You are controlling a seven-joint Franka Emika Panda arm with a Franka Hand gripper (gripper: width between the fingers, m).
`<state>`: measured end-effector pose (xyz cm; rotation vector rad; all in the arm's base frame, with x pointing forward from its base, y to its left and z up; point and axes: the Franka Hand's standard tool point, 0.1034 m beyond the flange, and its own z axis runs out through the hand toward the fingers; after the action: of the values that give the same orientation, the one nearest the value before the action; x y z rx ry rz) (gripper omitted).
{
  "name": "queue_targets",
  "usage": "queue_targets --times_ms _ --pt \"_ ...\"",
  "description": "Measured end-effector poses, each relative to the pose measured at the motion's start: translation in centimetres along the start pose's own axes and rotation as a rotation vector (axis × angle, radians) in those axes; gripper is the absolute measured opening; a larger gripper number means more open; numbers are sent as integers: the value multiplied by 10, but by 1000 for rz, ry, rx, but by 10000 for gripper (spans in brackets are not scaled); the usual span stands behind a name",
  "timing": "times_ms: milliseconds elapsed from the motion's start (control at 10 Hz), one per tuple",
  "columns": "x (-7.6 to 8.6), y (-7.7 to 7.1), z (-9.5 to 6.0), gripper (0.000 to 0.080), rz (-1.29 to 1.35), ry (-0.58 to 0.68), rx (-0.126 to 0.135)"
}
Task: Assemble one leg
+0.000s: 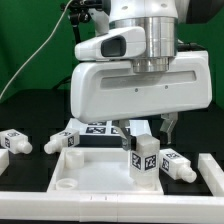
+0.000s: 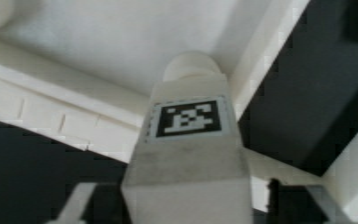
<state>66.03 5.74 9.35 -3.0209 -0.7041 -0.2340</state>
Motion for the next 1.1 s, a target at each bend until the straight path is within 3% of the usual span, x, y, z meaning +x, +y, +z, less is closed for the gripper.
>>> queue_targets --times_ms 400,900,1100 --pt "0 0 0 281 80 2 4" --pt "2 -6 1 282 599 52 -4" --pt "6 -12 1 282 810 74 6"
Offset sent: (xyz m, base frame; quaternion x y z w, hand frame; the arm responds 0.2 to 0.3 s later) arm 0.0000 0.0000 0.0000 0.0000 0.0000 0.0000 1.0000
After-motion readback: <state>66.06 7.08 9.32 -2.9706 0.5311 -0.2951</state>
